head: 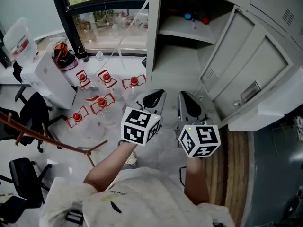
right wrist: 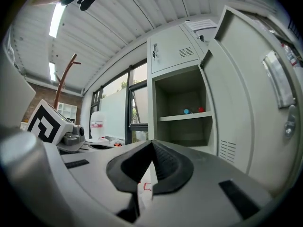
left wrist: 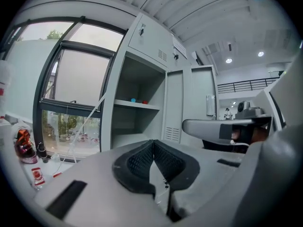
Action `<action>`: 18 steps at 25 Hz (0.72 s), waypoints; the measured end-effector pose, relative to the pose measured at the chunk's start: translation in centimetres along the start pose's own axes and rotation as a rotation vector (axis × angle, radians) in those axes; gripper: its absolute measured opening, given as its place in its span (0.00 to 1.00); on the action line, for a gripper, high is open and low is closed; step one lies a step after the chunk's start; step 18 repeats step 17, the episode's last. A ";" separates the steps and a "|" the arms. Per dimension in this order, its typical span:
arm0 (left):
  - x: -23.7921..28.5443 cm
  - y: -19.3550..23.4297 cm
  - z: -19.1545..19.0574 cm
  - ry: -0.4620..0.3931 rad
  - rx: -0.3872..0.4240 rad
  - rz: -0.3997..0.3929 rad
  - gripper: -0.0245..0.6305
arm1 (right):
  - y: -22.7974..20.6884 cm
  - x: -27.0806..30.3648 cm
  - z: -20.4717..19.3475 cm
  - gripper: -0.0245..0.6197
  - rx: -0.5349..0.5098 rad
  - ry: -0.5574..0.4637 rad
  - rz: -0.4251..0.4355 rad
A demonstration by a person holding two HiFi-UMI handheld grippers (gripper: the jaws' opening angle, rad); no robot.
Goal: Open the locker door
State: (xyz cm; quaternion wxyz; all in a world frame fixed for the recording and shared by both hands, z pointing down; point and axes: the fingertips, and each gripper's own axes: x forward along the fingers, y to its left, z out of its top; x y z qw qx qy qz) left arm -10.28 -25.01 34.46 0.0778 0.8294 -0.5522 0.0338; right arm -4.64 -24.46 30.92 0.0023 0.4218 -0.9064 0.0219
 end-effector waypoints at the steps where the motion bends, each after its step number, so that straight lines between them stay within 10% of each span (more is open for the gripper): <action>1: 0.1 0.2 0.0 0.005 0.001 0.001 0.04 | 0.1 0.2 0.0 0.04 -0.005 0.002 -0.001; 18: 0.8 3.8 0.3 0.016 0.015 -0.079 0.04 | 1.6 3.6 -0.3 0.04 -0.033 0.003 -0.058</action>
